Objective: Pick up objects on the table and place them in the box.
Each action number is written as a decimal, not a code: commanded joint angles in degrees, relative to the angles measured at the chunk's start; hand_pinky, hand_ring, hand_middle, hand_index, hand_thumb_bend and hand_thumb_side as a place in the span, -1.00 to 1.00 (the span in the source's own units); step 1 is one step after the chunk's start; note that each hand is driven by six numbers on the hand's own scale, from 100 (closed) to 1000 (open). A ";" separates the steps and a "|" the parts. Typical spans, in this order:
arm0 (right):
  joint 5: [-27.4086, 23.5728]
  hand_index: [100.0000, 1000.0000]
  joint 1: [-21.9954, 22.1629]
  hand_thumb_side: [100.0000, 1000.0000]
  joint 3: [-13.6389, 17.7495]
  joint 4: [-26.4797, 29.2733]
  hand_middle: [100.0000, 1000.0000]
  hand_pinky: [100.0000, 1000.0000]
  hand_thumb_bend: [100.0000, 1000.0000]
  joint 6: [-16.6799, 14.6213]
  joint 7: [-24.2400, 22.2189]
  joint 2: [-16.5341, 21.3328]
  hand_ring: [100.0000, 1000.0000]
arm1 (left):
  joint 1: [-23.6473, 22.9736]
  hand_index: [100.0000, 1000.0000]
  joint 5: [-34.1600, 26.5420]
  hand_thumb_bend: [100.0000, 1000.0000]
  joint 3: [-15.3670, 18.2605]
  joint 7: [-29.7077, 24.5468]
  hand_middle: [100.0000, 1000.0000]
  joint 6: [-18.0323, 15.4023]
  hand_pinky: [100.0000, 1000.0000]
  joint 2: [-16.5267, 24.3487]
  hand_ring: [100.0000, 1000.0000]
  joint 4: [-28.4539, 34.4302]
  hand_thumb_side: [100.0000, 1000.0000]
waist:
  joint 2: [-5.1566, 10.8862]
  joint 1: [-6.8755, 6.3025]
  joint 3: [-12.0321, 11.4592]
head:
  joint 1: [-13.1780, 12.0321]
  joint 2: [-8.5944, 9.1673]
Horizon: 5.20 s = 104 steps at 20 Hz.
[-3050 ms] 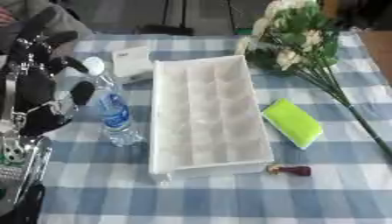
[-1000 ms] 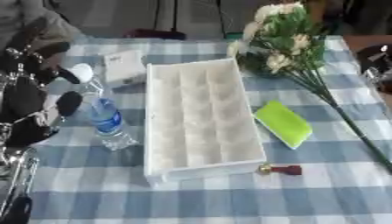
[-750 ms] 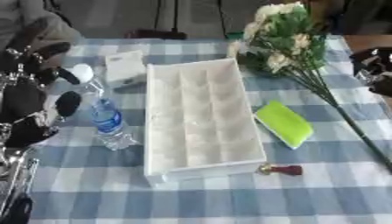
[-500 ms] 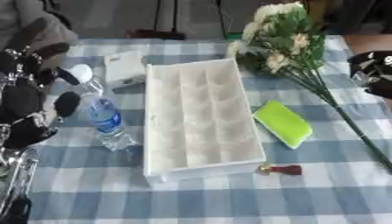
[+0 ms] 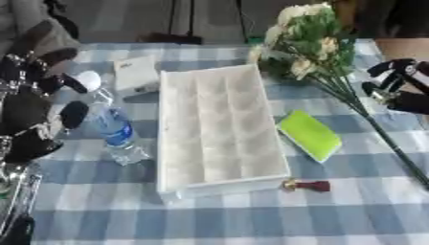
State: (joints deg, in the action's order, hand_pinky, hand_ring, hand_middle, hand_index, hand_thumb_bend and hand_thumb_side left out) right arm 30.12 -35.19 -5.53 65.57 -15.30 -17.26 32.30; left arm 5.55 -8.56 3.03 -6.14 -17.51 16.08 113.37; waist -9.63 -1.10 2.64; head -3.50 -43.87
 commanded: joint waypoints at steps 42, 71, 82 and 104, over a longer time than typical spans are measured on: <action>13.47 0.66 -3.30 0.35 -0.82 -8.71 0.43 0.10 -0.33 -1.17 2.68 -1.98 0.19 | 0.47 0.86 -0.76 0.28 -0.30 -0.76 0.88 0.01 -0.15 0.66 0.56 1.22 -0.50 | 1.06 -0.19 -0.27 | 0.46 -0.25; 12.96 0.68 -2.23 0.38 0.28 -10.88 0.42 0.02 -0.52 1.15 2.75 -1.57 0.14 | 0.45 0.86 -0.97 0.26 -0.40 -0.97 0.88 0.08 -0.15 0.77 0.56 1.22 -0.50 | 1.34 -0.02 -0.56 | 0.42 -0.25; 13.15 0.68 -2.41 0.31 -0.19 -10.62 0.42 -0.01 -0.58 0.52 2.02 -1.45 0.12 | 0.68 0.86 -1.00 0.26 -0.37 -1.03 0.89 -0.12 -0.15 0.75 0.57 1.22 -0.50 | 1.16 -0.24 -0.63 | 0.41 -0.25; 18.95 0.58 -2.88 -1.00 0.08 -14.74 0.26 -0.55 -1.00 1.05 3.15 -1.90 -0.22 | 0.59 0.86 -1.04 0.24 -0.66 -1.17 0.89 0.02 -0.16 0.56 0.57 1.22 -0.48 | 1.01 -0.33 -0.54 | 0.48 -0.25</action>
State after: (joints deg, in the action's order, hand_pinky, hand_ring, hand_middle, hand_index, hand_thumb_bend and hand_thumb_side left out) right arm 48.61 -37.30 -5.95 50.75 -14.52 -14.35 28.96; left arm 5.57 -9.53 2.31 -7.17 -17.49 16.06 113.37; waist -9.26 -1.48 2.04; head -2.98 -43.87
